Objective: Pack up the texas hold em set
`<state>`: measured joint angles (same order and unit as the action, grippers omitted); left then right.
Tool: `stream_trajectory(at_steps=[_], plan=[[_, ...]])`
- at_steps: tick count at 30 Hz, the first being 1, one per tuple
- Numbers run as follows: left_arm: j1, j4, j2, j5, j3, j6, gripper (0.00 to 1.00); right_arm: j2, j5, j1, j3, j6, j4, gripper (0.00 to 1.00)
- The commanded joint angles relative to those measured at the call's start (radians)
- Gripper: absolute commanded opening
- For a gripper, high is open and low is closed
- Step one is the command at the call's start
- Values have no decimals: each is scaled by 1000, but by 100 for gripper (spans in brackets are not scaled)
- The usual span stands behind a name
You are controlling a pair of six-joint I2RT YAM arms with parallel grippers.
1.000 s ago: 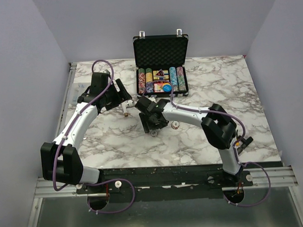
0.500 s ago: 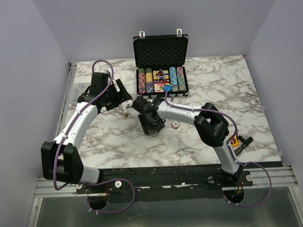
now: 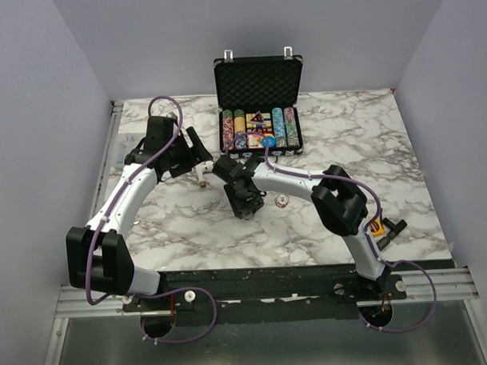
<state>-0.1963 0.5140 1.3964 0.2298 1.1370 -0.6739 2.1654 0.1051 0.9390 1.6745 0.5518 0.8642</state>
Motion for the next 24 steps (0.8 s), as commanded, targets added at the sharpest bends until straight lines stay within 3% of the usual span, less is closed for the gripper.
stream_trajectory(at_steps=[1,10,24], plan=[[7,1,10,26,27,0,80,68,-75,-3,-42,4,-12,50],[8,1,9,28,26,-1,80,37,-11,-14,-37,8,-23,39],[8,-1,10,39,26,-6,80,-152,190,-37,-79,56,-40,35]])
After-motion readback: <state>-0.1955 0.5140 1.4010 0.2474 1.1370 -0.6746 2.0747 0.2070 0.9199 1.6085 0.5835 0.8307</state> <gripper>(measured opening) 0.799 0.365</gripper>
